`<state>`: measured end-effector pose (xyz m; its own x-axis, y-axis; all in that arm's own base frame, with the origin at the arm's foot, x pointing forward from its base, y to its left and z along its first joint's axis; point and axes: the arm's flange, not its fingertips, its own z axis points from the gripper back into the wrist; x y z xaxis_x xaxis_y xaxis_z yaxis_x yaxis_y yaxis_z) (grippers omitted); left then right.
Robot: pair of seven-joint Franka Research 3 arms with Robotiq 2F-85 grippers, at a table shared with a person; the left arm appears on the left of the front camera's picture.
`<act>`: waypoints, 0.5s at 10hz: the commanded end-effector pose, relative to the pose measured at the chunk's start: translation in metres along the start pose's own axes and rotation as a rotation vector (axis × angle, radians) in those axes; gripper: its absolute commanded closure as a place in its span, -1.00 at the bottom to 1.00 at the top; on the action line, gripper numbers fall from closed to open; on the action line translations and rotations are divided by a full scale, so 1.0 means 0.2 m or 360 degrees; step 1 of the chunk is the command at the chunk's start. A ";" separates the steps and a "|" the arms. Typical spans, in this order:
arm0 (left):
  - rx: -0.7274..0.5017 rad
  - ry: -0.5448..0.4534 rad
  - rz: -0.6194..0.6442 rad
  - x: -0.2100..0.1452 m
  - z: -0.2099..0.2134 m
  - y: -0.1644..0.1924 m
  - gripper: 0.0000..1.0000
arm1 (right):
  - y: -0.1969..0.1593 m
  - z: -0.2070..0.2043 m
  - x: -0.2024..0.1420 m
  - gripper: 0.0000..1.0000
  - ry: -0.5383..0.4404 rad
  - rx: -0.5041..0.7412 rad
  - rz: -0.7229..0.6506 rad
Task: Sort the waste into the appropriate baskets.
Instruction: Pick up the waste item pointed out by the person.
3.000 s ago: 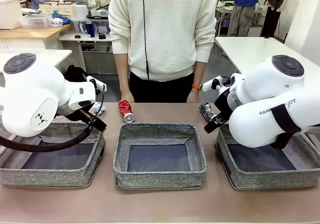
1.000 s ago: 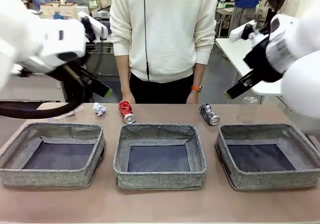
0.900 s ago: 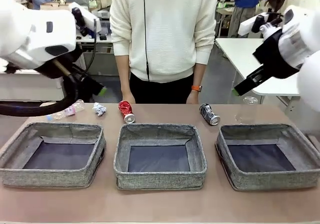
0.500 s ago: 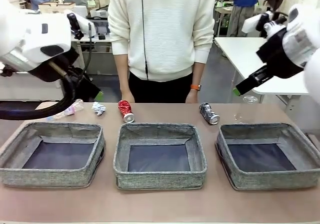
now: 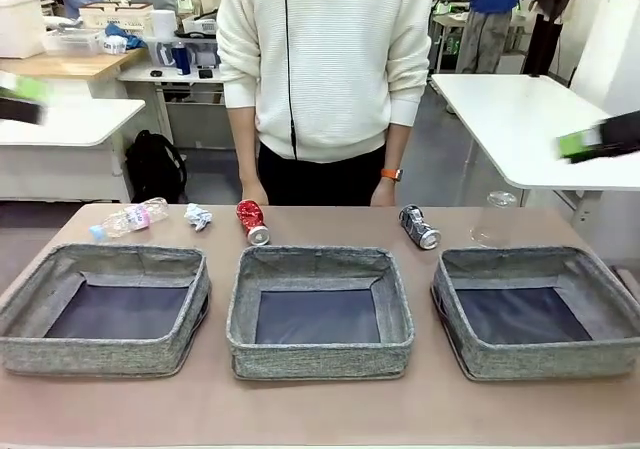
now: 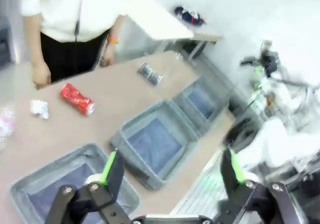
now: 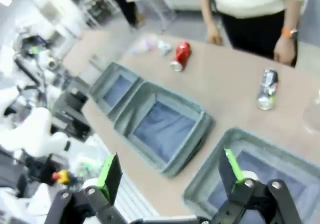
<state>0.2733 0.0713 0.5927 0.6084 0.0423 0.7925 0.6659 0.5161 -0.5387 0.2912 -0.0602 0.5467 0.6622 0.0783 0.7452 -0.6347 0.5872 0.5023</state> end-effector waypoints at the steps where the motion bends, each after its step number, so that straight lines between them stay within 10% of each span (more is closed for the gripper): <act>1: -0.0012 -0.0258 0.0259 -0.49 0.19 0.10 -1.00 | -0.21 0.21 -0.51 -1.00 -0.0140 0.0115 -0.0264; 3: -0.0085 -0.0261 0.0488 -0.79 0.19 0.23 -1.00 | -0.45 0.35 -0.68 -1.00 -0.0430 0.0270 -0.0528; 5: -0.0088 0.0146 0.0622 -0.91 -0.09 0.28 -1.00 | -0.55 0.30 -0.70 -1.00 -0.0575 0.0383 -0.0578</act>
<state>0.2240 0.1954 0.4906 0.7962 0.2728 0.5400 0.4225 0.3882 -0.8191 0.2290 -0.2288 0.4242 0.7312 -0.3863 0.5622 -0.4391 0.3641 0.8213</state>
